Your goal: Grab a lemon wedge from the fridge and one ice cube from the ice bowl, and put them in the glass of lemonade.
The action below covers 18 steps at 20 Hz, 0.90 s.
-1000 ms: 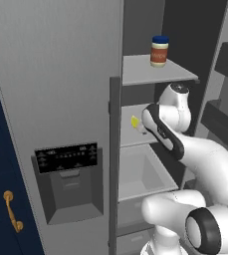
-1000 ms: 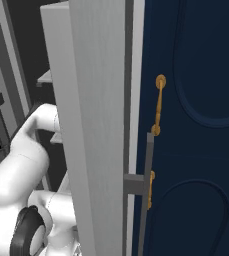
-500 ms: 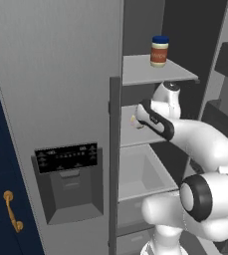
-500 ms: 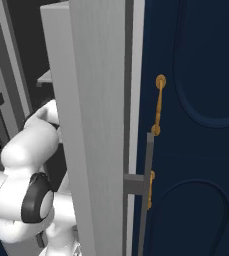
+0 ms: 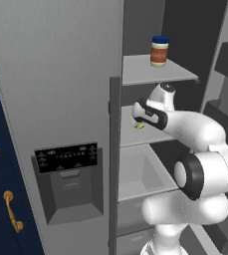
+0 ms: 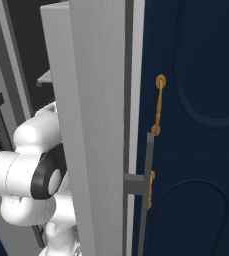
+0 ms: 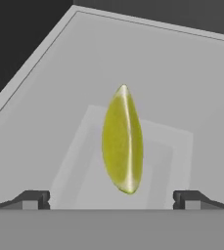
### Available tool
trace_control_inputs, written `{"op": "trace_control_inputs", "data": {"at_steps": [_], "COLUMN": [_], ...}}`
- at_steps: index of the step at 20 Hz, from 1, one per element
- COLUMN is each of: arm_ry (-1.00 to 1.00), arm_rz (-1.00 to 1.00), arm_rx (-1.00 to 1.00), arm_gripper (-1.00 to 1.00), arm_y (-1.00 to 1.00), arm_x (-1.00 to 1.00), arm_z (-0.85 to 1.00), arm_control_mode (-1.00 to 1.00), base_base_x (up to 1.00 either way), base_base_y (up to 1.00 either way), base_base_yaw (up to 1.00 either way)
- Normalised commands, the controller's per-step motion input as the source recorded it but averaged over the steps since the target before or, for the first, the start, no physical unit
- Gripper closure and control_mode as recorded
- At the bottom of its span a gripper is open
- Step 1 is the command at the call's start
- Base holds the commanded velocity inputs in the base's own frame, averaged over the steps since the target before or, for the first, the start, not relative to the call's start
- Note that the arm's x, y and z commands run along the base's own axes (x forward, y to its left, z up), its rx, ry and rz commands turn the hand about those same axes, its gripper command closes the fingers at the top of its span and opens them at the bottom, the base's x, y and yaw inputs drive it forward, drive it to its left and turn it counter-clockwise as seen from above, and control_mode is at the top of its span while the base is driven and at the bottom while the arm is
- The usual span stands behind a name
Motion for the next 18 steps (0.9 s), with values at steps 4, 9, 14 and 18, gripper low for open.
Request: {"op": "trace_control_inputs", "data": {"at_steps": [4,9,14,18], "arm_ry": [-0.04,-0.01,-0.01,0.0], "arm_rz": [0.05,0.05,0.01,0.0], "arm_rx": [0.0,0.0,0.0,0.0], "arm_gripper": [-1.0,-1.0,-1.0,-1.0], "arm_y": [0.01,0.04,0.01,0.12], "arm_x": [0.38,0.44,0.23,0.53], "arm_z": [-0.26,-0.31,0.1,0.02], "arm_control_mode": [-1.0,-1.0,-1.0,-1.0], "base_base_x": [0.0,0.0,0.0,0.0], "base_base_y": [0.0,0.0,0.0,0.0], "base_base_yaw": [0.0,0.0,0.0,0.0]}}
